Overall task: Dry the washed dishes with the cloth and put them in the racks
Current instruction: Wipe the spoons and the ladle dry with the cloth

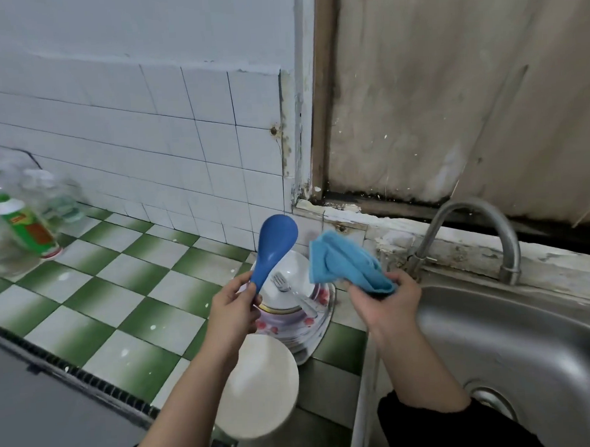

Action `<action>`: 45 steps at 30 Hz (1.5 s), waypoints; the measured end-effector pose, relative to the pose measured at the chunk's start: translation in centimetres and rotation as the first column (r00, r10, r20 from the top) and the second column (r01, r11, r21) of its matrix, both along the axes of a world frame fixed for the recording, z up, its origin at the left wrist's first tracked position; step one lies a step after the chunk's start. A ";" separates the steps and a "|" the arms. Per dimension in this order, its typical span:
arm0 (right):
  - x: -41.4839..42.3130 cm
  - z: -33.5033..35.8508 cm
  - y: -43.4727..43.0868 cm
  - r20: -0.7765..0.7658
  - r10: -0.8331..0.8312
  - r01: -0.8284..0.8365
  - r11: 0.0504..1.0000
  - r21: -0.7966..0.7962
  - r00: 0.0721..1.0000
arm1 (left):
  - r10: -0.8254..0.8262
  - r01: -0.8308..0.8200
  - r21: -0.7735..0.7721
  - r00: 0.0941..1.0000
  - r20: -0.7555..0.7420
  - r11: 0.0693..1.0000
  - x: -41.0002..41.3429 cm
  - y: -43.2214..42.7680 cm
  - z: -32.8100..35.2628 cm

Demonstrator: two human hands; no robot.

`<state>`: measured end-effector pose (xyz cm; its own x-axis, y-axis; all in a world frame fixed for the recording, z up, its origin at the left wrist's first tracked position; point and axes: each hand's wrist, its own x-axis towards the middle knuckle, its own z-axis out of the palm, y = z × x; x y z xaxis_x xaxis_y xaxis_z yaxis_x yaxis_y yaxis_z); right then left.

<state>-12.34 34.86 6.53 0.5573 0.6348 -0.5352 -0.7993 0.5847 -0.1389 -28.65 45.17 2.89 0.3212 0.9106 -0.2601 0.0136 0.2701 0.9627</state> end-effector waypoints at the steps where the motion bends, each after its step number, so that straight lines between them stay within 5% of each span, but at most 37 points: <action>1: 0.1 0.8 0.2 0.028 -0.029 0.027 0.997 0.065 0.999 | -0.008 0.008 0.001 1.000 0.029 1.000 0.0 -0.3 0.4; 4: 0.2 2.5 1.0 0.203 -0.097 0.036 0.958 0.284 0.974 | -0.056 0.053 0.049 0.997 0.060 0.997 0.4 -1.3 1.4; 6: 0.0 2.7 1.4 0.506 -0.105 -0.052 0.957 0.286 0.856 | -0.096 0.091 0.111 0.994 0.046 0.990 0.8 -2.0 1.8; 7: -0.2 2.7 1.4 0.707 -0.107 -0.052 0.979 0.199 0.699 | -0.114 0.107 0.147 0.993 0.037 0.983 1.0 -2.5 1.9; 9: -0.9 2.3 1.2 0.996 -0.005 0.156 0.988 -0.009 0.094 | -0.139 0.128 0.217 0.990 0.036 0.968 1.3 -3.4 2.1; 10: -1.3 1.6 1.6 0.972 0.115 0.269 0.961 -0.057 -0.205 | -0.142 0.127 0.246 0.989 0.042 0.961 1.5 -3.7 2.1; 11: -1.6 0.6 2.0 0.890 0.252 0.329 0.936 -0.124 -0.379 | -0.128 0.111 0.266 0.990 0.049 0.958 1.7 -3.9 2.1; 12: -2.1 -0.2 2.3 0.823 0.369 0.344 0.911 -0.228 -0.431 | -0.090 0.072 0.282 0.995 0.051 0.957 1.9 -4.1 1.8; 17: -2.5 -1.7 2.3 0.625 0.645 0.425 0.763 -0.487 -0.440 | 0.055 -0.036 0.349 0.998 -0.043 0.936 2.7 -5.0 0.3; 22: -0.5 -0.4 2.9 0.500 0.764 0.572 0.640 -0.513 -0.407 | 0.022 0.033 0.478 0.994 -0.110 0.878 3.6 -6.1 0.5; 27: -0.7 0.8 1.9 0.452 0.707 0.467 0.703 -0.537 -0.544 | 0.027 0.002 0.425 0.998 -0.064 0.905 3.8 -5.1 0.3; 31: 1.5 1.3 2.9 0.269 0.806 0.671 0.589 -0.450 -0.527 | -0.049 0.068 0.501 0.997 -0.051 0.863 4.1 -5.7 1.3; 38: -0.6 0.4 1.6 0.623 0.448 0.263 0.891 -0.371 -0.641 | 0.012 -0.058 0.318 0.990 0.144 0.946 4.0 -4.0 1.9; 43: -1.2 0.6 2.8 0.703 0.461 0.404 0.876 -0.263 -0.542 | -0.057 -0.012 0.273 0.968 0.244 0.962 4.4 -4.5 3.9; 45: -2.3 0.4 3.1 0.708 0.407 0.419 0.892 -0.171 -0.577 | -0.078 0.008 0.252 0.959 0.271 0.968 4.5 -4.4 4.8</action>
